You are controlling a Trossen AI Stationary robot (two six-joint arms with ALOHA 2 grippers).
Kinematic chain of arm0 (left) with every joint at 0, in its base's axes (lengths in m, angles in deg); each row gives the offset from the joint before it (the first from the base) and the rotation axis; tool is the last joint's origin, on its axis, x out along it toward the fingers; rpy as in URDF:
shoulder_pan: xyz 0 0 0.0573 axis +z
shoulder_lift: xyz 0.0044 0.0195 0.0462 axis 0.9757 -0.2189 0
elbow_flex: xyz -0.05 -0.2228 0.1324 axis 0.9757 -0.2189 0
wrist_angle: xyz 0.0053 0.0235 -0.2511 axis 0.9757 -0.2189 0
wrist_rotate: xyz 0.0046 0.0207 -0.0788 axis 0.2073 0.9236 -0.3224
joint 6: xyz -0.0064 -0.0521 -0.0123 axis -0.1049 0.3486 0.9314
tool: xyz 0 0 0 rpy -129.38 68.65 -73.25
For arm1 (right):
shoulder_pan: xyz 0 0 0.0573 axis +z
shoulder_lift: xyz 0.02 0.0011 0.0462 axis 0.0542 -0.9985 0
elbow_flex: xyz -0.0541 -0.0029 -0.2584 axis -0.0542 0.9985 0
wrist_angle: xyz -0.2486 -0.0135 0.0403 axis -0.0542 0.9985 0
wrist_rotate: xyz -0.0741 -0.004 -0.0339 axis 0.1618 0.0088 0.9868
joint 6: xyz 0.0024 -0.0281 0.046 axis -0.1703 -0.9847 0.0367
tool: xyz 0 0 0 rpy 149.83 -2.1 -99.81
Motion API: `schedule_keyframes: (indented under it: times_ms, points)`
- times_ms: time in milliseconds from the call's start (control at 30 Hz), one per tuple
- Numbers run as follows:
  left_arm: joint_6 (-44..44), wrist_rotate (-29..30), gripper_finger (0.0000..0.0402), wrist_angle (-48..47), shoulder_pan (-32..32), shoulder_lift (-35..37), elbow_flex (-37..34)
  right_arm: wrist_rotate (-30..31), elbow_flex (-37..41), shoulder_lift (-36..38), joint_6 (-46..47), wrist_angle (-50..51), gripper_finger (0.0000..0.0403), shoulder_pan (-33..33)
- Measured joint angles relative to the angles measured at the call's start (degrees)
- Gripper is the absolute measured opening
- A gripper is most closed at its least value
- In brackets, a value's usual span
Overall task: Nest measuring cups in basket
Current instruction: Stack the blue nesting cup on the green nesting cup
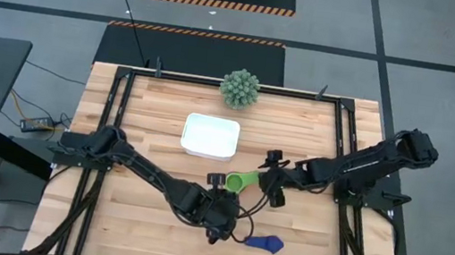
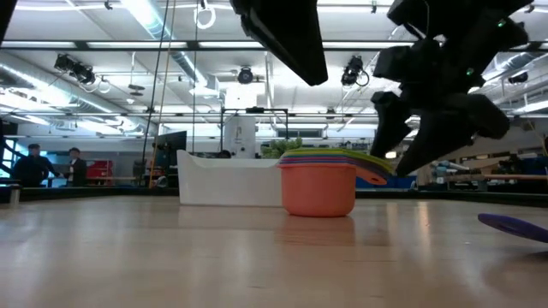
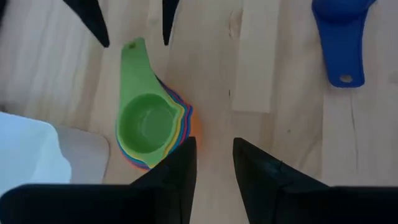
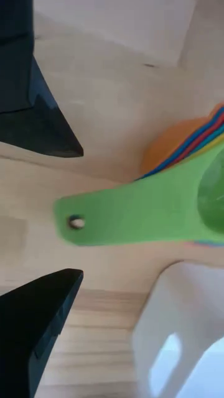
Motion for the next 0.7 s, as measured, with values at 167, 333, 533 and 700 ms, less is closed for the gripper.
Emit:
schedule_keyframes:
  times_ms: [167, 333, 533, 700]
  points:
    - [-4.0, 0.6, 0.0112, 4.1, -0.9, 0.1, -3.5, -0.2, 0.0, 6.0, 9.4, 5.7, 0.0315, 4.2]
    - [-9.3, -3.3, 0.0112, 13.9, -1.4, -0.2, -7.7, -1.5, 0.0, 9.9, 18.6, 10.3, 0.0315, 10.0]
    - [-21.8, -8.0, 0.0112, 23.9, -1.4, -0.5, -11.9, -4.8, 0.3, 10.0, 32.4, 10.9, 0.0315, 17.2]
    - [-29.4, -8.1, 0.0112, 29.2, -1.5, -0.6, -13.9, -5.4, 1.1, 9.9, 42.5, 11.4, 0.0315, 23.3]
